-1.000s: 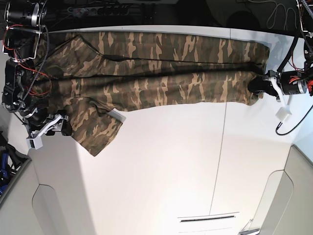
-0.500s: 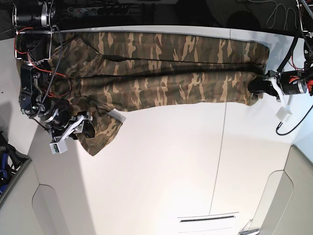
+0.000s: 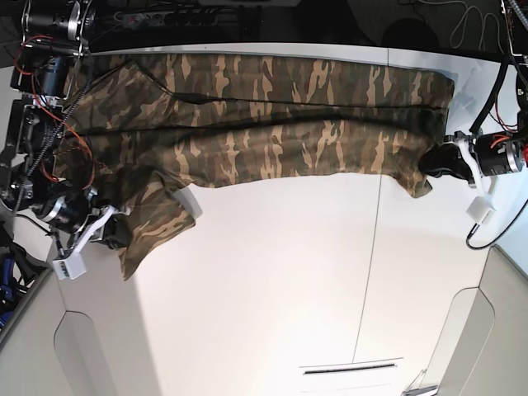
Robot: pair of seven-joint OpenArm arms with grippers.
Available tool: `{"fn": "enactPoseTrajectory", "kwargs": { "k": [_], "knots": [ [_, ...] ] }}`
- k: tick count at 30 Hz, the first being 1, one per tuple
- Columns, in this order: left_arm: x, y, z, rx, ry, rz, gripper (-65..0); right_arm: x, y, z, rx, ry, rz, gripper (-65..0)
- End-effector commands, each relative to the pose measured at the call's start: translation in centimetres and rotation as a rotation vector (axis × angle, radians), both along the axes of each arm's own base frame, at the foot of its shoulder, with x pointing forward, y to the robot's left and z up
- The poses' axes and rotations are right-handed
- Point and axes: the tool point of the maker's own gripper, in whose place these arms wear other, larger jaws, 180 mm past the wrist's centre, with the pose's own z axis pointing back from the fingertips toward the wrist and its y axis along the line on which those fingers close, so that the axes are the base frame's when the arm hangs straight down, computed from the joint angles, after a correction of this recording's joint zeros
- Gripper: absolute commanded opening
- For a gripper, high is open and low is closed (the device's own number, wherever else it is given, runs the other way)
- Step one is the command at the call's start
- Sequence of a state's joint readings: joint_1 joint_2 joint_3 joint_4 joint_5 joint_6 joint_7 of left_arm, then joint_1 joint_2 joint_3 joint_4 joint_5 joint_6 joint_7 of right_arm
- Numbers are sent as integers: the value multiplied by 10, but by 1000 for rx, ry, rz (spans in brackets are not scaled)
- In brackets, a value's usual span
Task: Fold the T-shirt properly
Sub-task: 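Lift the hem with both grippers and fold it over toward the collar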
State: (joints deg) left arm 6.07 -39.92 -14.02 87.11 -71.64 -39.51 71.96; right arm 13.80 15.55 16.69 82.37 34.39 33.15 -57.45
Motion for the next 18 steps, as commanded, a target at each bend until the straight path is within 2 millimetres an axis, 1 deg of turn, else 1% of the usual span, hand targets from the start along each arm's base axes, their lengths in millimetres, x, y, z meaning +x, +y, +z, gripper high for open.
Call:
{"fn": "enactPoseTrajectory", "kwargs": {
  "k": [1,4,7,10,12,15,18],
  "knots": [
    [5,6,16,18,-49,-12,-650,-2,-7,21,-1,-52,4,-650],
    [-2,12,24,45,-67,-7,-650,-30,-16,39,-1,-84,-4,-650],
    [-10,23,29,62,-78,22,-650,-60,-27,42,-1,-93,-39,-650],
    [-18,35,29,74,-73,59,-650,-89,-39,39,9,-77,-80,-650],
    [-24,38,26,77,-59,67,-650,-106,-47,35,17,-62,-102,-650],
    [-33,37,20,75,-31,65,-650,-125,-55,24,23,-20,-131,-650],
    [-38,37,16,74,-14,65,-650,-140,-55,12,20,27,-132,-650]
  ]
}}
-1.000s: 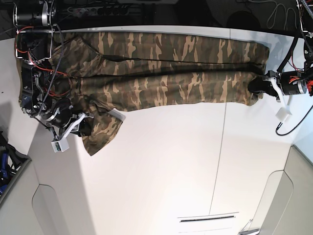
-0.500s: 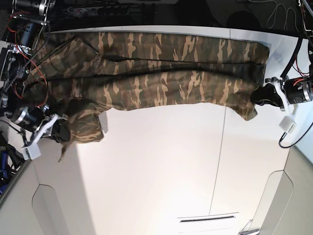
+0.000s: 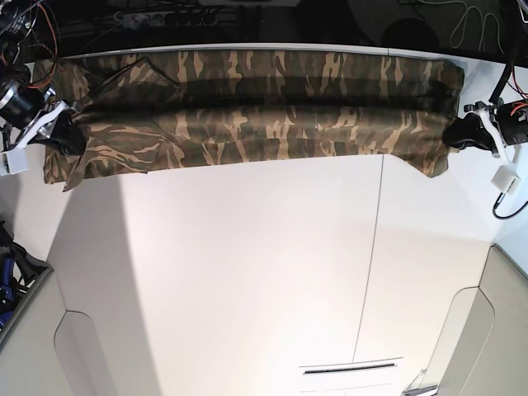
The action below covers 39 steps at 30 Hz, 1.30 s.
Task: Fold the T-shirt properly
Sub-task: 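Lift the hem with both grippers and fold it over toward the collar, then lower the folded hem with both grippers and release it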
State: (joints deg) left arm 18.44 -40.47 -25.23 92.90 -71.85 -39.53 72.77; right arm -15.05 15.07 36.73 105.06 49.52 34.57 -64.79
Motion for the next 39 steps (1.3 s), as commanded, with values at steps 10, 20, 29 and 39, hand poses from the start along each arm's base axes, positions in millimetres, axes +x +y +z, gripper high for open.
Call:
{"fn": "enactPoseTrajectory", "kwargs": {
  "k": [10,20,29,39],
  "knots": [
    [0,5,5,22,-15,-9,-381,-32,-7,-27,-59,101,-42,-565],
    [-1,1,3,2,-20,6,-359,-19,-21,-5,-68,24,-79,-201],
    [-6,33,18,30,-71,114,-286,-10,-32,34,-95,-101,-108,-203],
    [-15,38,-1,-3,-109,233,-200,-10,-8,-11,-99,-5,-48,-650]
  ]
}}
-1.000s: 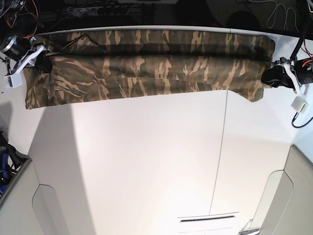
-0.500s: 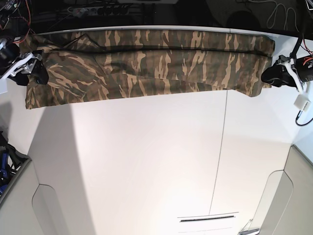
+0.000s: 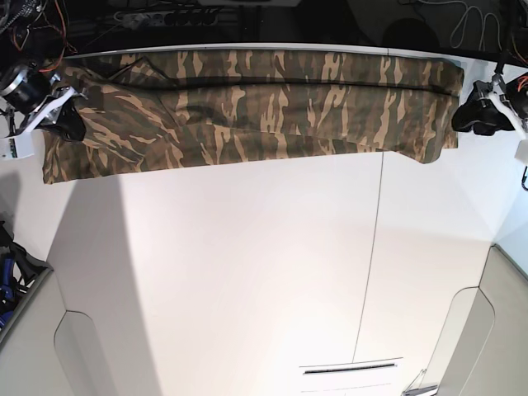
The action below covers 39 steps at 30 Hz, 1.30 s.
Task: Fold the T-shirt properly
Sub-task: 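Lower the folded hem with both grippers and release it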
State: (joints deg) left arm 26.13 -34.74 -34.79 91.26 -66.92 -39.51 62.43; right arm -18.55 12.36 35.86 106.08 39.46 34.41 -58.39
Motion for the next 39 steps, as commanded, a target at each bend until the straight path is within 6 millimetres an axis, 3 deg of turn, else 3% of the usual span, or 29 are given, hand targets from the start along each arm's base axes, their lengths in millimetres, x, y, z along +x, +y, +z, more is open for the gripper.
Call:
{"fn": "enactPoseTrajectory", "kwargs": {
  "k": [1,7,13,17,26,31,36,39],
  "knots": [
    [5,1,7,2,-34,-2,-200,5,-4,2,-11,-28,-2,-650],
    [-6,-9,-15,1,0,30,-200,1,-6,-42,31,58,-41,-650],
    [-2,11,-21,141,-29,52,-201,5,-10,-64,87,106,-81,-650],
    [-4,13,-24,140,-23,61,-200,12,-8,-62,113,92,-87,-650],
    [-23,3,-59,80,88,58,-201,12,-4,-59,146,89,-85,-650],
    [-25,1,-61,66,98,57,-201,13,4,-55,202,83,-79,-650],
    [-39,-18,-61,-47,184,22,-202,14,4,-54,208,79,-80,-650],
    [-38,-25,-57,-94,177,21,-277,16,4,-53,211,73,-80,-650]
  ]
}}
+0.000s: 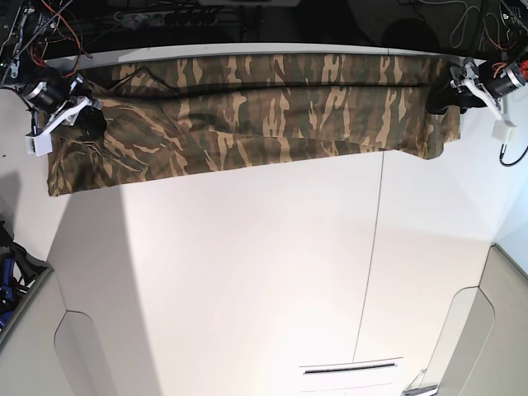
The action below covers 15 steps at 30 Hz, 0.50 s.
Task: Fold the T-shirt properly
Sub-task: 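Lower the folded hem with both grippers and release it, then grasp the strip end with the left gripper and fold it toward the right gripper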
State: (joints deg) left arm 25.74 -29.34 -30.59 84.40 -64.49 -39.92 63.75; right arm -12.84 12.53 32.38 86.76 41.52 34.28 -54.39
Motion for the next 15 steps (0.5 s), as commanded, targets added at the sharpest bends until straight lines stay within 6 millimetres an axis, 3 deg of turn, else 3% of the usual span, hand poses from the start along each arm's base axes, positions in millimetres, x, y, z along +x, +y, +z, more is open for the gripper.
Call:
{"fn": "enactPoseTrajectory", "kwargs": {
  "k": [1,4,7,15],
  "knots": [
    [-3,2,2,5,12,-15,-334,9,-4,10,4,-38,-3,-630],
    [1,-1,6,-23,-9,-5,-491,12,1,15,35,-48,2,-515],
    [7,0,9,-23,-29,1,-649,16,7,21,67,-51,20,-489],
    [43,14,32,17,-137,2,-650,32,7,60,56,-160,43,-489]
  ]
}}
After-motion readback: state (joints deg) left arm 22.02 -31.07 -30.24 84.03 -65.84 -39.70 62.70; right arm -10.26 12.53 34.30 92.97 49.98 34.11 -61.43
